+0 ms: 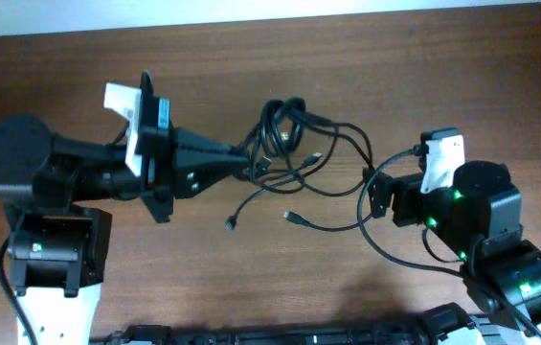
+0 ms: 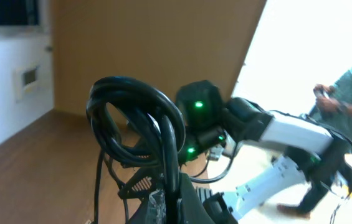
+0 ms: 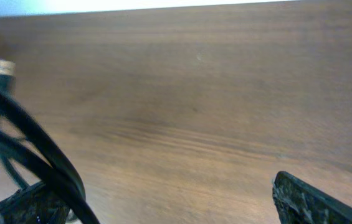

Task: Untangle cables

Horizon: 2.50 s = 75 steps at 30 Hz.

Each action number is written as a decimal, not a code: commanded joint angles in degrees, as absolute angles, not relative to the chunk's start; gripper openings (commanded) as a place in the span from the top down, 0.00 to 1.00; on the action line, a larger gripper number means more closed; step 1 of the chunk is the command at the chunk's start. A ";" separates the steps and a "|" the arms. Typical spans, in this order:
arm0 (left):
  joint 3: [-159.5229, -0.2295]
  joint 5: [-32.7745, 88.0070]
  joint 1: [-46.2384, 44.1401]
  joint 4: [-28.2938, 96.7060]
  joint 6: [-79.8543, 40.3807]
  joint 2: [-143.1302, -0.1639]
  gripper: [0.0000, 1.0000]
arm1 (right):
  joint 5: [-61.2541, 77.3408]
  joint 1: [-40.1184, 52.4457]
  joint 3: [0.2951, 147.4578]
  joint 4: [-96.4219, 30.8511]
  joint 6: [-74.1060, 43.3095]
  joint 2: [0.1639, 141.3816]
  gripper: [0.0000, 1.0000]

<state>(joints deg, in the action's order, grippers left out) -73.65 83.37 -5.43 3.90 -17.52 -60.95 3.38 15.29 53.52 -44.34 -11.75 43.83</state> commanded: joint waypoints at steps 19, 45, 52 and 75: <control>-75.00 86.35 -5.08 0.89 -11.62 -62.89 1.00 | 33.91 14.92 53.19 -43.97 14.61 43.42 0.01; -75.00 90.19 -13.87 2.20 0.16 -77.45 1.00 | 26.00 14.92 59.33 -24.67 16.32 43.44 0.01; -75.00 90.19 -18.76 2.66 1.02 -77.47 1.00 | 21.61 14.92 59.33 -21.65 16.29 43.48 0.01; -74.98 90.19 -18.74 2.44 6.11 -81.69 1.00 | 26.26 14.92 59.33 -19.03 19.16 43.48 0.03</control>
